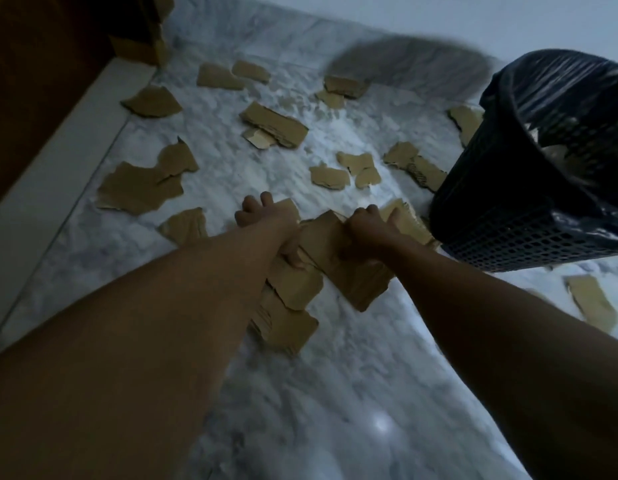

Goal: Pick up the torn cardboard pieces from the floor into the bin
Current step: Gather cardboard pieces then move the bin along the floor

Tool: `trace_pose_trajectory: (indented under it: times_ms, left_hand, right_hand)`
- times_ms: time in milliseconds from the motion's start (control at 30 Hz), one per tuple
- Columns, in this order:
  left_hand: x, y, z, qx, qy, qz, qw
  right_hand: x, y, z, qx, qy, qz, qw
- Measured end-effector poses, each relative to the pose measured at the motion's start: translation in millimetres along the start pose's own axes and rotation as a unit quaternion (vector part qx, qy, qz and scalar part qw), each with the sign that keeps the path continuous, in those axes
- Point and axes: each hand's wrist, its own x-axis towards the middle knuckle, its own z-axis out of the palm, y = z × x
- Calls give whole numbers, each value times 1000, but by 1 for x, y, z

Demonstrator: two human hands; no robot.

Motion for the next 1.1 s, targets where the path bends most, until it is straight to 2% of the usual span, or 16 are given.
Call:
trace_pose_trajectory:
  times_ms: [167,300,367,467,533,633,733,833,1000,1100]
  left_hand:
    - [-13,6,1,6,25,-24,999]
    - [-32,2,24,-40,150,-30,987]
    - [-44,7,39,-105,217,-51,969]
    - [-71,8,57,-249,274,-97,924]
    - [-87,2,64,-275,309,-109,904]
    - [-111,-9,51,-290,350,-118,883]
    - [-137,-10,5,-370,365,-124,845]
    - [-159,15,-58,-463,394,-72,791]
    - [-214,126,-166,-608,420,45,672]
    - [-251,205,-211,-642,388,129,648]
  right_hand:
    - [-16,2,23,34,143,-11,989]
    - [-33,-4,24,36,197,-28,979]
    - [-42,-6,21,57,205,-34,976]
    - [-61,-7,16,96,192,-83,973]
    - [-72,-10,9,110,175,-123,971]
    - [-90,-5,-15,154,213,-138,955]
    - [-106,7,-57,181,251,-141,940]
    - [-132,38,-115,202,322,-143,914]
    - [-196,131,-231,246,399,-132,873]
    - [-232,196,-276,263,436,-111,854]
